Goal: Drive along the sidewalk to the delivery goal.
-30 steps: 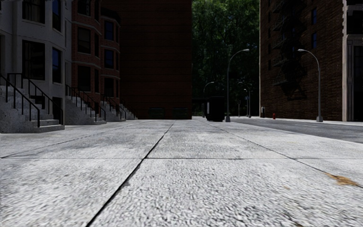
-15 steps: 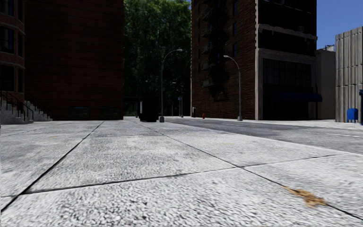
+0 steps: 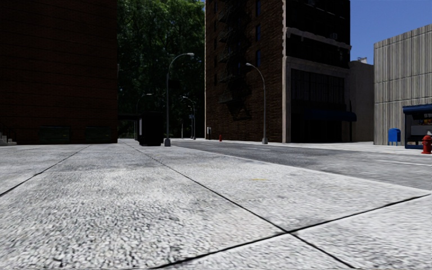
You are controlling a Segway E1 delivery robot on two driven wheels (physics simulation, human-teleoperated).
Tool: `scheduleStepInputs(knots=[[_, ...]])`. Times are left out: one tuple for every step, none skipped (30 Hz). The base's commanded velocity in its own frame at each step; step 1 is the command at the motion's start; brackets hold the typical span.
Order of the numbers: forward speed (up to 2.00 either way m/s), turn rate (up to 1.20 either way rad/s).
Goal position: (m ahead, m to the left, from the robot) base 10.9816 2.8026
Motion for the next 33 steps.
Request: scheduleStepInputs(knots=[[2.00,0.00],[2.00,0.00],[2.00,0.00],[2.00,0.00],[2.00,0.00],[2.00,0.00],[2.00,0.00],[2.00,0.00],[2.00,0.00],[2.00,0.00],[2.00,0.00],[2.00,0.00],[2.00,0.00],[2.00,0.00],[2.00,0.00],[2.00,0.00],[2.00,0.00],[2.00,0.00],[2.00,0.00],[2.00,0.00],[2.00,0.00],[2.00,0.00],[2.00,0.00],[2.00,0.00],[2.00,0.00],[2.00,0.11],[2.00,0.27],[2.00,0.54],[2.00,1.06],[2.00,1.06],[2.00,1.20],[2.00,1.20],[2.00,1.20]])
